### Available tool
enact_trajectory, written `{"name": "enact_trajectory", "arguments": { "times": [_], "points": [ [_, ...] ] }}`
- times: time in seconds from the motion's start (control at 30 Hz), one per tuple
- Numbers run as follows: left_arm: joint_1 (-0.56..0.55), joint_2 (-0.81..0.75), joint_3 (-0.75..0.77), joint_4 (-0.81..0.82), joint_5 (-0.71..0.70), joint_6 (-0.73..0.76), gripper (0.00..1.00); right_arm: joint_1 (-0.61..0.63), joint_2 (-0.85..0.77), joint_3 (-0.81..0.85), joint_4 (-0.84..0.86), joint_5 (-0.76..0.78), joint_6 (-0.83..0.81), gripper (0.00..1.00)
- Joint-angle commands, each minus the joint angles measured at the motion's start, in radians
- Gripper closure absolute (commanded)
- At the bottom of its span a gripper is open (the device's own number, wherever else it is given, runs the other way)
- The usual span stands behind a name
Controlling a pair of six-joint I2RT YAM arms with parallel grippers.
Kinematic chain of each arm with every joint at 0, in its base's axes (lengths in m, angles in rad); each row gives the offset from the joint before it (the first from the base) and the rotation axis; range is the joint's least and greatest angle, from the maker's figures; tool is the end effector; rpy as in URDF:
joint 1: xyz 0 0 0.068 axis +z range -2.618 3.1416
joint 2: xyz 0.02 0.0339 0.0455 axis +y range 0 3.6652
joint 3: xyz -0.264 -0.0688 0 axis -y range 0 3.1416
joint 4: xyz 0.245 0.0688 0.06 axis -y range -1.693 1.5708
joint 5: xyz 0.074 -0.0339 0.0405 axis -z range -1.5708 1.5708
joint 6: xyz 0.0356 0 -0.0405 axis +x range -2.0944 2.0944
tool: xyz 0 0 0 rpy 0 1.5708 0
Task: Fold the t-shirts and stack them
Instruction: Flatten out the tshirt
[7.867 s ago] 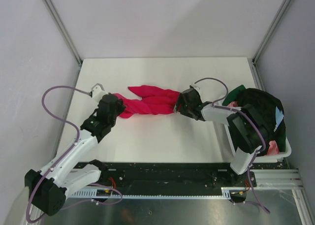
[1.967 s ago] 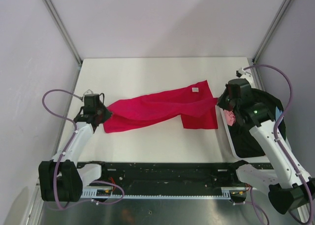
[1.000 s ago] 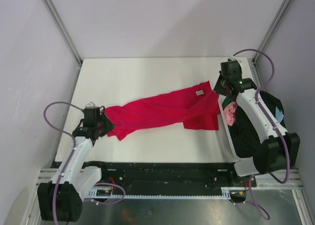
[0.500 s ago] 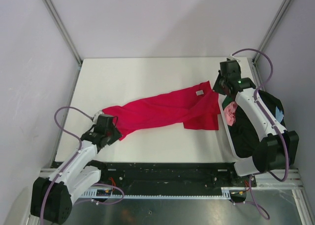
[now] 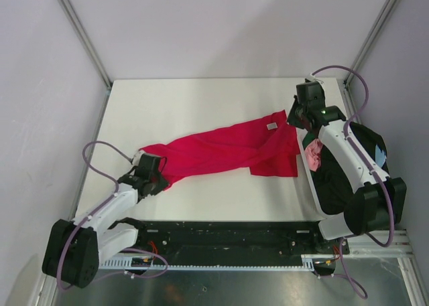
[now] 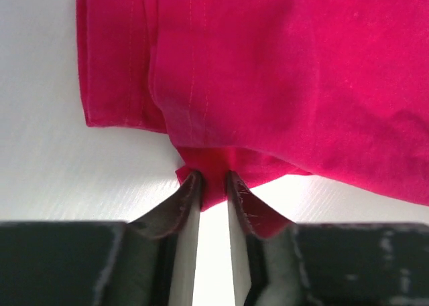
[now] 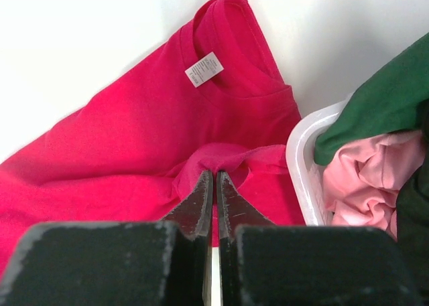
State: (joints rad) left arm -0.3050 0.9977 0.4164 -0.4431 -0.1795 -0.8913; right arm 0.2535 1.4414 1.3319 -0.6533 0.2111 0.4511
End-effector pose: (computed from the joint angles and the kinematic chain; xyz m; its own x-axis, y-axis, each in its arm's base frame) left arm 0.1652 -0.0453 0.1578 -0.6731 -0.5905 -0.4452 -0.5039 0.8069 -0.3083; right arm 0.3065 0.0717 0.3330 -0.6449 0.2733 -0.7137 0.2029 0.9616 0.1849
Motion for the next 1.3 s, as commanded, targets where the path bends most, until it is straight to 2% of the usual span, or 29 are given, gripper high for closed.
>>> {"name": "enact_trajectory", "arguments": {
  "times": [0.0, 0.07, 0.17, 0.47, 0.63, 0.73, 0.87, 1.0, 1.13, 1.27],
  "points": [
    [-0.013, 0.043, 0.043, 0.054, -0.011, -0.003, 0.81, 0.002, -0.038, 0.024, 0.045, -0.007, 0.004, 1.0],
    [-0.014, 0.048, 0.061, 0.054, -0.012, 0.005, 0.93, 0.001, -0.046, 0.024, 0.045, -0.011, 0.004, 1.0],
    [-0.013, 0.008, 0.116, 0.026, -0.019, 0.029, 0.99, -0.002, -0.07, 0.032, 0.028, -0.018, 0.002, 1.0],
    [0.026, -0.186, 0.525, -0.192, -0.202, 0.198, 1.0, -0.057, -0.285, 0.156, -0.105, -0.014, 0.013, 1.0],
    [0.059, -0.24, 0.68, -0.23, -0.241, 0.231, 1.0, -0.073, -0.415, 0.251, -0.161, -0.013, 0.024, 1.0],
    [0.063, -0.228, 0.75, -0.232, -0.256, 0.217, 1.0, -0.074, -0.471, 0.287, -0.128, -0.029, 0.016, 1.0],
    [0.085, -0.13, 0.84, -0.223, -0.243, 0.181, 1.0, -0.074, -0.472, 0.293, -0.036, -0.052, -0.012, 1.0],
    [0.125, 0.027, 0.948, -0.163, -0.203, 0.159, 1.0, -0.075, -0.382, 0.259, 0.118, -0.097, -0.023, 1.0],
    [0.197, 0.249, 1.097, -0.078, -0.12, 0.14, 1.0, -0.075, -0.206, 0.255, 0.308, -0.134, -0.034, 1.0],
    [0.267, 0.512, 1.319, 0.012, 0.011, 0.134, 1.0, -0.085, 0.033, 0.381, 0.455, -0.175, -0.044, 1.0]
  ]
}}
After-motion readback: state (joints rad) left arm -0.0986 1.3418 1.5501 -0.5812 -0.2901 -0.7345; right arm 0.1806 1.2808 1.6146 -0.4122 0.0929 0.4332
